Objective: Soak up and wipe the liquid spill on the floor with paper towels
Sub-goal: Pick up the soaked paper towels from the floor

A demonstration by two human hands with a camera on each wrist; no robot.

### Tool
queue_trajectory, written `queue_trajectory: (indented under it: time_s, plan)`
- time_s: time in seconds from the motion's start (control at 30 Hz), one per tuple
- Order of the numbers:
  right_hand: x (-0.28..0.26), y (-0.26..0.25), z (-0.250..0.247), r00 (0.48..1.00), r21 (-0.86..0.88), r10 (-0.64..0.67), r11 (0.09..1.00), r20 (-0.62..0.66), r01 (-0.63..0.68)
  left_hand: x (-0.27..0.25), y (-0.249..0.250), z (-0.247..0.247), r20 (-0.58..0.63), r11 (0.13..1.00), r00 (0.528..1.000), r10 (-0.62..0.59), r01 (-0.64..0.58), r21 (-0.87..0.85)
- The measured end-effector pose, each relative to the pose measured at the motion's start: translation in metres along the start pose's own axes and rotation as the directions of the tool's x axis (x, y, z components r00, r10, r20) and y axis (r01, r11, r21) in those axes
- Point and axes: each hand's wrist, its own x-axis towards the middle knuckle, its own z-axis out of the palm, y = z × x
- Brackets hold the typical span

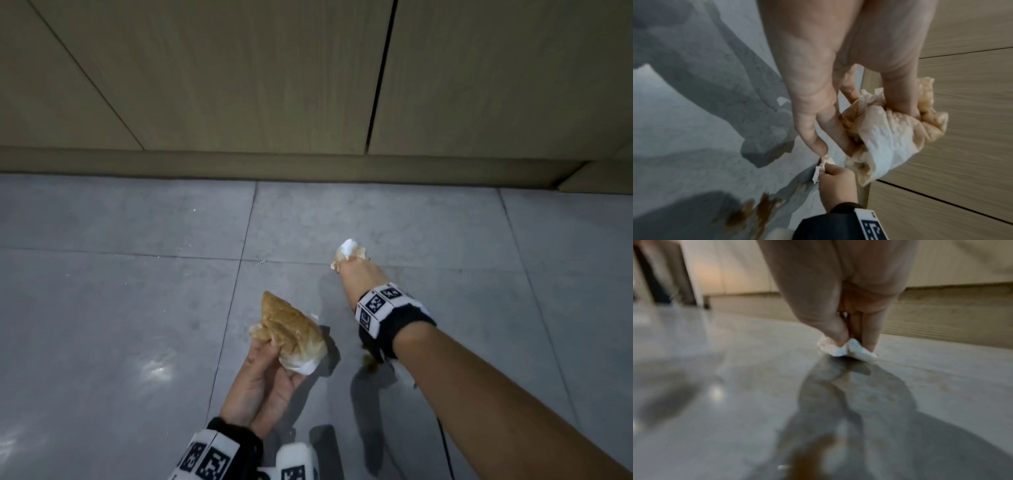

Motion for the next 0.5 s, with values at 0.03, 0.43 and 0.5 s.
queue_trajectory:
  time_s: [0.03,0.43,0.5]
  plan:
    - [-0.008,-0.003,0.003,1.000,0.008,0.000,1.000,-0.005,0.001,-0.002,0.001,0.002,0.000,1.000,1.000,0.009,-0.009,0.009]
    - [-0.020,0.003,0.016,0.992,0.057,0.015,0.998,0.122,-0.022,-0.003,-0.012,0.000,0.096,0.999,0.995,-0.025,0.021,0.035]
    - [-0.015,0.003,0.020,0.995,0.024,0.011,1.000,0.100,-0.014,0.002,-0.013,-0.002,0.097,1.000,0.995,-0.024,0.023,0.020]
